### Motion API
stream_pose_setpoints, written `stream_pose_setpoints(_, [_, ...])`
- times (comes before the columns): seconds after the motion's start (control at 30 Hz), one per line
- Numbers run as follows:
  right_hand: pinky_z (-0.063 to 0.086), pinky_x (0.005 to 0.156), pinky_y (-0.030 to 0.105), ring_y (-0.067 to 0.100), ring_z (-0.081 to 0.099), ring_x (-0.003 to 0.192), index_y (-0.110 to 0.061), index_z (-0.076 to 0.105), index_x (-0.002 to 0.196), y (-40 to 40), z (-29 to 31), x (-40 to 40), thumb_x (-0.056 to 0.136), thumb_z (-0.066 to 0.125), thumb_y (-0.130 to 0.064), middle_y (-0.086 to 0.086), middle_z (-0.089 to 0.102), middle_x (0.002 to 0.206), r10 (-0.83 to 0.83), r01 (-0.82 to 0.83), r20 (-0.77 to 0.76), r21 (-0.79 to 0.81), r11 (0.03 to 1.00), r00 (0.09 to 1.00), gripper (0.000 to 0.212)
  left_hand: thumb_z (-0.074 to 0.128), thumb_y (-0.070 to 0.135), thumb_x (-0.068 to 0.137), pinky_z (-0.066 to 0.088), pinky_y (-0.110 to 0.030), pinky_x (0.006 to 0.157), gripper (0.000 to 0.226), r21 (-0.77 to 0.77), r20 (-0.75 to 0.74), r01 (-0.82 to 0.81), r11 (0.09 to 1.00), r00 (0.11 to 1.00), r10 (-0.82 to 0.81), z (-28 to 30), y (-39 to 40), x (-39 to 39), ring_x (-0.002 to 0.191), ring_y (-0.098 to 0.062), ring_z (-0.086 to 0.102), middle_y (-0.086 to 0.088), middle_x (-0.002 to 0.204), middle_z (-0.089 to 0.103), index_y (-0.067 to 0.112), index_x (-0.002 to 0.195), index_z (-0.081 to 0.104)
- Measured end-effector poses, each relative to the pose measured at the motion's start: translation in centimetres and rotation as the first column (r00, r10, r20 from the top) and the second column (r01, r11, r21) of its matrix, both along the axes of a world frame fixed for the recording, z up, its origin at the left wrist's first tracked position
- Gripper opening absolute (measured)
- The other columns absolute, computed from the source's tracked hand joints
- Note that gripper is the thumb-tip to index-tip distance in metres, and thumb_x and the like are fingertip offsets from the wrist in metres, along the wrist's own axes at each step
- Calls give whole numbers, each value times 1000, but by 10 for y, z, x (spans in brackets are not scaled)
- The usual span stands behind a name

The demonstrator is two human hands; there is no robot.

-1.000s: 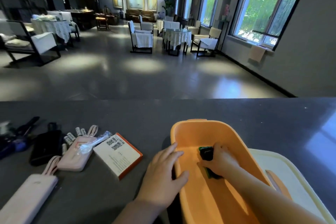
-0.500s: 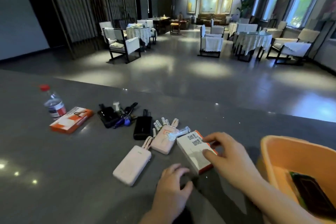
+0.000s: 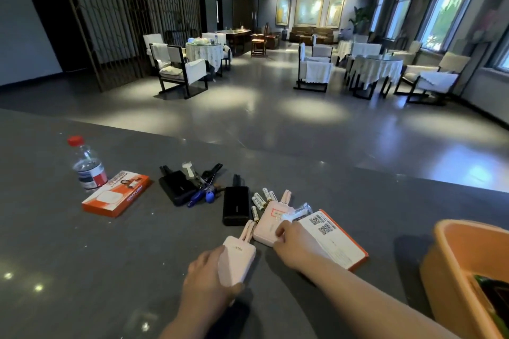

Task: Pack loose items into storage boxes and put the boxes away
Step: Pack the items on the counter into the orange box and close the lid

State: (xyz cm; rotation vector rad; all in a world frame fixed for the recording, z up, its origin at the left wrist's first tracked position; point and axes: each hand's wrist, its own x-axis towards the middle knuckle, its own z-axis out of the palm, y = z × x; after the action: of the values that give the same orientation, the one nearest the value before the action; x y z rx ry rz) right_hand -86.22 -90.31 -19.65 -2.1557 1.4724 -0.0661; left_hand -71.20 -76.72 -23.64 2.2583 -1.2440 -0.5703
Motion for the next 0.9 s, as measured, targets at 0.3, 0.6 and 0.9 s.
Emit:
stream_pose_setpoints(0.3, [39,99,39,30,36,126,-10,27,141,-19,-26,45,81,57,-65,9,32,137,-251,250,1,-122,961,968,86,57,69,48,28,-25,80,103,-48,80,52,997,996,-48,-13,-18,9,108,-16,37,7,125,42,35,140,28])
stream_pose_setpoints(0.6, [32,104,40,35,30,130,-12,22,142,-27,-27,56,85,58,-53,14,30,140,-270,268,-52,-38,963,961,78,47,66,41,32,-29,77,102,-124,69,24,992,997,-16,-17,-16,7,93,-20,37,1,109,46,27,135,40])
stream_pose_setpoints(0.9, [39,97,39,31,37,122,-23,27,134,60,-26,-8,75,58,-51,9,37,132,-133,102,-157,-189,977,979,73,62,60,52,36,-32,88,94,23,84,-39,999,996,37,-12,-11,-7,109,-23,37,0,119,41,31,136,29])
